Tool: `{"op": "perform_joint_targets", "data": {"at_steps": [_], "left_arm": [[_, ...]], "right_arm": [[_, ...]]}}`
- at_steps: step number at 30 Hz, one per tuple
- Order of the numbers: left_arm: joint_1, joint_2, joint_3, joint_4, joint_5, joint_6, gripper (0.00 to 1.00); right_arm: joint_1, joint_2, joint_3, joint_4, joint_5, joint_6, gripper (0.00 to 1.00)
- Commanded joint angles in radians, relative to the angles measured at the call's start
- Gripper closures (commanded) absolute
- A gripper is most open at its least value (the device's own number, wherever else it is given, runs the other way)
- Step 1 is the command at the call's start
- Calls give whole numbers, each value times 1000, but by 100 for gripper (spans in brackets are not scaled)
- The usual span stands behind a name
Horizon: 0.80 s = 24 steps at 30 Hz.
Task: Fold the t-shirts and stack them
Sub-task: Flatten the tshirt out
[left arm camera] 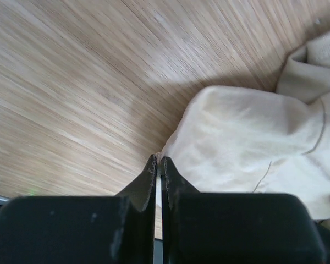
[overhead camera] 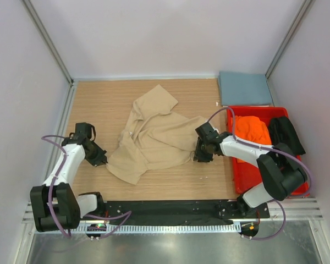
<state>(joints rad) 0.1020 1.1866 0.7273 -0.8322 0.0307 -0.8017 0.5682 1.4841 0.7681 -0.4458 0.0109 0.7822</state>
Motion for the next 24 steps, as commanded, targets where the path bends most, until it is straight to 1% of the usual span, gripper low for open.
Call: {"op": "perform_joint_targets", "data": {"at_steps": [1, 2, 3, 7, 9, 11, 15, 16, 18, 20, 24], "left_arm": [[-24, -22, 4, -25, 32, -16, 100], [-25, -24, 6, -22, 34, -16, 100], [-24, -25, 6, -19, 34, -14, 100], [-25, -30, 6, -10, 40, -8, 100], [-25, -35, 3, -7, 49, -7, 100], [-27, -36, 3, -4, 54, -4, 100], [-27, -41, 3, 7, 60, -4, 100], [-25, -42, 3, 10, 63, -2, 100], [-27, -44, 4, 18, 69, -1, 100], [-27, -48, 6, 18, 66, 6, 100], [-25, -62, 4, 21, 67, 10, 100]], "right_arm": [[-4, 34, 22, 42, 1, 69, 66], [-4, 57, 28, 30, 1, 78, 64], [-4, 64, 30, 30, -35, 84, 63], [-1, 74, 26, 25, -15, 146, 61], [9, 103, 57, -13, 43, 155, 61], [31, 145, 107, -86, 90, 149, 60], [81, 197, 149, -148, 158, 157, 60], [90, 234, 161, -166, 168, 157, 61], [94, 257, 183, -205, 198, 169, 62], [96, 274, 185, -223, 208, 173, 65], [96, 243, 160, -222, 241, 189, 76]]}}
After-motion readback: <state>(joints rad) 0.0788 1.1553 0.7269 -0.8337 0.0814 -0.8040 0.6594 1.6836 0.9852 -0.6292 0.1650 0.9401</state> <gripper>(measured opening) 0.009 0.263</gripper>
